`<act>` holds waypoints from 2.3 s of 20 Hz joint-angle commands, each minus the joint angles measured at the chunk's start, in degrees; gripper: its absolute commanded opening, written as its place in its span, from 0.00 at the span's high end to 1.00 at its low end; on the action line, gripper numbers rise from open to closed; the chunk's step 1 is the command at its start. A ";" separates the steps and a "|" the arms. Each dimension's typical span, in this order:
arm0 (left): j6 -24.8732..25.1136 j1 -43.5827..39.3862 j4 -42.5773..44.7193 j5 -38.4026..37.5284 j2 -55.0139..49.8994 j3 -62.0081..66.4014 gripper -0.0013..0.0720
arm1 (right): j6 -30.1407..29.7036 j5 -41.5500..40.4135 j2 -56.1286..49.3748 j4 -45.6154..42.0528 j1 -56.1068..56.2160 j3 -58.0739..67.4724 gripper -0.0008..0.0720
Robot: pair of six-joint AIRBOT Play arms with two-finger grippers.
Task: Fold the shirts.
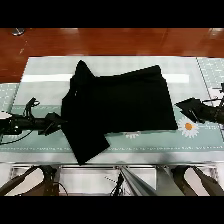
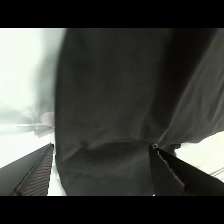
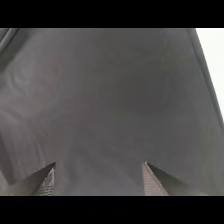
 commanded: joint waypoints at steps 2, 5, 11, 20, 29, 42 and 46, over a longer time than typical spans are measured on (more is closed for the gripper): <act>0.28 -1.42 -0.20 1.60 -0.02 -0.26 0.02 | 0.15 0.22 0.26 0.44 -0.04 -0.28 0.14; 0.31 -1.29 0.50 1.79 -0.02 -0.22 0.02 | 0.15 0.22 0.26 0.44 -0.04 -0.28 0.14; 0.22 -4.57 2.58 2.45 -0.09 -0.28 0.03 | 0.15 0.39 0.26 0.44 -0.04 -0.28 0.14; -1.05 -10.62 2.16 6.36 -4.59 0.09 0.94 | 2.16 -4.55 0.20 -3.10 -7.74 -0.04 0.14; -1.05 -10.62 1.90 6.51 -4.55 0.98 0.94 | 9.79 6.03 -11.52 -24.09 -6.60 -0.28 0.14; -1.05 -10.62 -0.85 8.02 -4.57 0.98 0.94 | 9.60 -0.33 -26.47 -15.61 4.96 5.44 0.14; -1.14 -10.34 -0.94 7.93 -4.57 2.01 0.94 | 4.83 0.24 -26.47 -11.15 8.57 9.40 0.96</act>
